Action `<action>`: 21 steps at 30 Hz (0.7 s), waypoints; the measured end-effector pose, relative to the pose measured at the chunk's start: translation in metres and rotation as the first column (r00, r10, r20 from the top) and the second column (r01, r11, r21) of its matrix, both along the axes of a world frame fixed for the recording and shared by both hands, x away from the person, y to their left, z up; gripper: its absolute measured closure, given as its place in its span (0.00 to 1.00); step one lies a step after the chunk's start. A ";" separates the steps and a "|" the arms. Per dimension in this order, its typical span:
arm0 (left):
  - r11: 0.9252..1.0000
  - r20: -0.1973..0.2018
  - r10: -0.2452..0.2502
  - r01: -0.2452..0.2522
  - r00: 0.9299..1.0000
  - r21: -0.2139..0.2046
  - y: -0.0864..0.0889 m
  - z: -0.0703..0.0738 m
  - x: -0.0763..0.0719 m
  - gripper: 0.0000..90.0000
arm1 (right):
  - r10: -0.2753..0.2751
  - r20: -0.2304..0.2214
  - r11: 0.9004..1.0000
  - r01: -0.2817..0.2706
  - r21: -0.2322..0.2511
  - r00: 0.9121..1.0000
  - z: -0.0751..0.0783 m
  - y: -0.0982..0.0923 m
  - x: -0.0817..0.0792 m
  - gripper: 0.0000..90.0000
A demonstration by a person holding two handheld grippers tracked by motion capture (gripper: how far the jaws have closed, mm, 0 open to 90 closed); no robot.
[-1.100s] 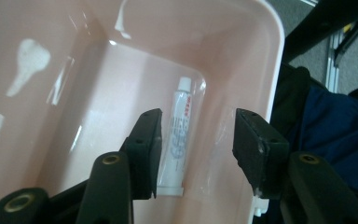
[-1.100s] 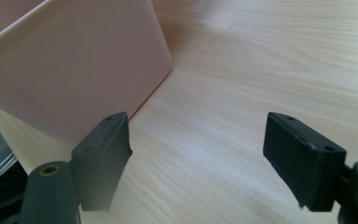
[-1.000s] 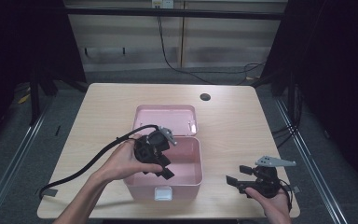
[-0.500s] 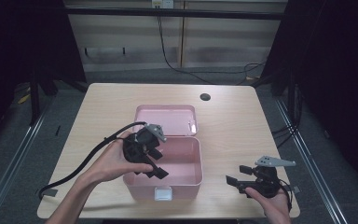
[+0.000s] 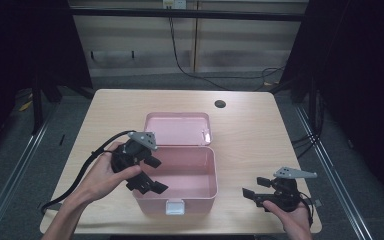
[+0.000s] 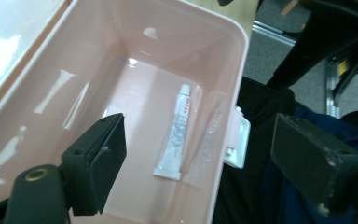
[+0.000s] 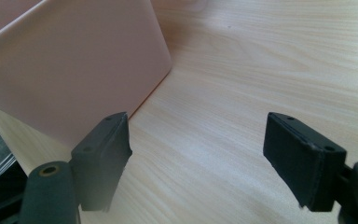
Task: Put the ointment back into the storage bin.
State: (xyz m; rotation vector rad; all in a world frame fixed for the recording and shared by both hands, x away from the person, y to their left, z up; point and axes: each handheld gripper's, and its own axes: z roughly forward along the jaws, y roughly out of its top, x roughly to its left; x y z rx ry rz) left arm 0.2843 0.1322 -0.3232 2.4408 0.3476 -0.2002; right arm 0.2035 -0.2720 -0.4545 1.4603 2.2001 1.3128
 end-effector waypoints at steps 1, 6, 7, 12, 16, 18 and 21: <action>0.999 -0.004 0.011 -0.011 1.000 -0.045 0.007 0.000 -0.001 0.21 | 0.001 0.002 1.000 -0.001 0.000 1.000 0.000 0.000 0.000 0.25; 0.994 0.022 0.040 -0.037 0.999 -0.100 0.024 -0.002 -0.004 0.21 | -0.001 0.000 1.000 0.001 0.000 1.000 0.000 0.000 0.000 0.25; 0.994 0.022 0.040 -0.037 0.999 -0.100 0.024 -0.002 -0.004 0.21 | -0.001 0.000 1.000 0.001 0.000 1.000 0.000 0.000 0.000 0.25; 0.987 0.044 0.114 -0.109 0.992 -0.117 0.043 -0.005 -0.009 0.20 | -0.003 -0.001 1.000 0.003 -0.001 1.000 0.000 0.000 0.000 0.25; 0.975 0.082 0.182 -0.169 0.980 -0.142 0.061 -0.011 -0.011 0.20 | -0.004 0.000 1.000 0.004 -0.002 1.000 -0.001 -0.001 0.000 0.25; 0.968 0.083 0.209 -0.194 0.974 -0.162 0.070 -0.014 -0.011 0.20 | -0.002 0.002 1.000 0.002 -0.002 1.000 -0.001 0.000 0.000 0.25; 0.956 0.092 0.244 -0.224 0.965 -0.189 0.081 -0.018 -0.013 0.20 | -0.001 0.008 1.000 0.001 -0.009 1.000 -0.001 0.000 0.001 0.25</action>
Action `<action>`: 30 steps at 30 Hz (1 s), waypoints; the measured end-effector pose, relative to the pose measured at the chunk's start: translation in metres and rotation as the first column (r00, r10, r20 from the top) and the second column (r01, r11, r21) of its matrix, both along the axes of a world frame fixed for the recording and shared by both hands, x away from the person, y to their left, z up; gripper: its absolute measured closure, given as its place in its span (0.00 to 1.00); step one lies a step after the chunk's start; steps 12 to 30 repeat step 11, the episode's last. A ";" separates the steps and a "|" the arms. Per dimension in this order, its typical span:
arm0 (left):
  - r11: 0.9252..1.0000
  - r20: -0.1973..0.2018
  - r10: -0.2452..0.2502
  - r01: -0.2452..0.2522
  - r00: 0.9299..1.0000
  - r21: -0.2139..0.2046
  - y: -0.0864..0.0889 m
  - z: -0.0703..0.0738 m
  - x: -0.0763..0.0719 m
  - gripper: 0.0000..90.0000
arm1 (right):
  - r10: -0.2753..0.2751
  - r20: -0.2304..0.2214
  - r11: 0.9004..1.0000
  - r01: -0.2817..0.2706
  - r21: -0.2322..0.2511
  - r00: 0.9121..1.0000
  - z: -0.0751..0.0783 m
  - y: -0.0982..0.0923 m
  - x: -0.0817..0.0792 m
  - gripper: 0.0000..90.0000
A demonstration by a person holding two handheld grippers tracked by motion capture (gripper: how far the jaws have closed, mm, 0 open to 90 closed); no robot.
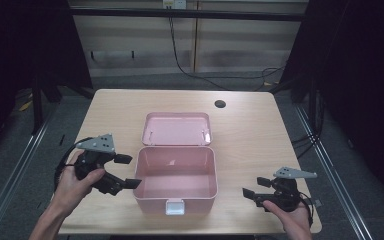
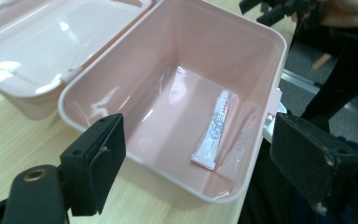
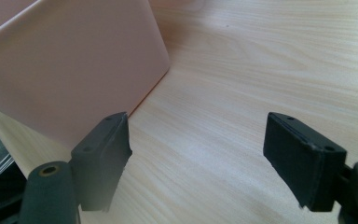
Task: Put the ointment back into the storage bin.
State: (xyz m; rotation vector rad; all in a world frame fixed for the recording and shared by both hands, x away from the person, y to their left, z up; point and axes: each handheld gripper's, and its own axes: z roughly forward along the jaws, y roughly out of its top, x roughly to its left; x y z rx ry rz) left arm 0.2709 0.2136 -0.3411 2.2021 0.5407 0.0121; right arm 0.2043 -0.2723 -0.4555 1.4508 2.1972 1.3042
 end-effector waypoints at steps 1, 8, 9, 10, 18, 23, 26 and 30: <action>1.000 0.009 0.016 -0.016 1.000 -0.001 0.003 -0.001 -0.002 0.20 | -0.001 0.001 1.000 0.001 0.001 1.000 0.000 0.000 0.000 0.25; 0.995 0.027 0.101 -0.100 0.995 -0.013 0.025 -0.015 -0.011 0.20 | -0.020 0.014 1.000 0.020 0.003 1.000 -0.001 0.001 0.000 0.25; 0.994 0.033 0.111 -0.110 0.993 -0.020 0.028 -0.017 -0.011 0.20 | -0.028 0.012 1.000 0.028 -0.001 1.000 -0.001 0.001 0.000 0.24; 0.991 0.030 0.131 -0.130 0.991 -0.024 0.032 -0.021 -0.013 0.20 | -0.030 0.011 1.000 0.030 -0.004 0.999 -0.002 0.001 0.001 0.24; 0.991 0.030 0.131 -0.130 0.991 -0.024 0.032 -0.021 -0.013 0.20 | -0.031 0.007 1.000 0.031 -0.005 0.999 -0.003 0.001 0.001 0.24; 0.991 0.030 0.131 -0.130 0.991 -0.024 0.032 -0.021 -0.013 0.20 | -0.031 0.007 1.000 0.031 -0.005 0.999 -0.003 0.001 0.001 0.24; 0.991 0.030 0.131 -0.130 0.991 -0.024 0.032 -0.021 -0.013 0.20 | -0.031 0.007 1.000 0.031 -0.005 0.999 -0.003 0.001 0.001 0.24; 0.991 0.030 0.131 -0.130 0.991 -0.024 0.032 -0.021 -0.013 0.20 | -0.031 0.007 1.000 0.031 -0.005 0.999 -0.003 0.001 0.001 0.24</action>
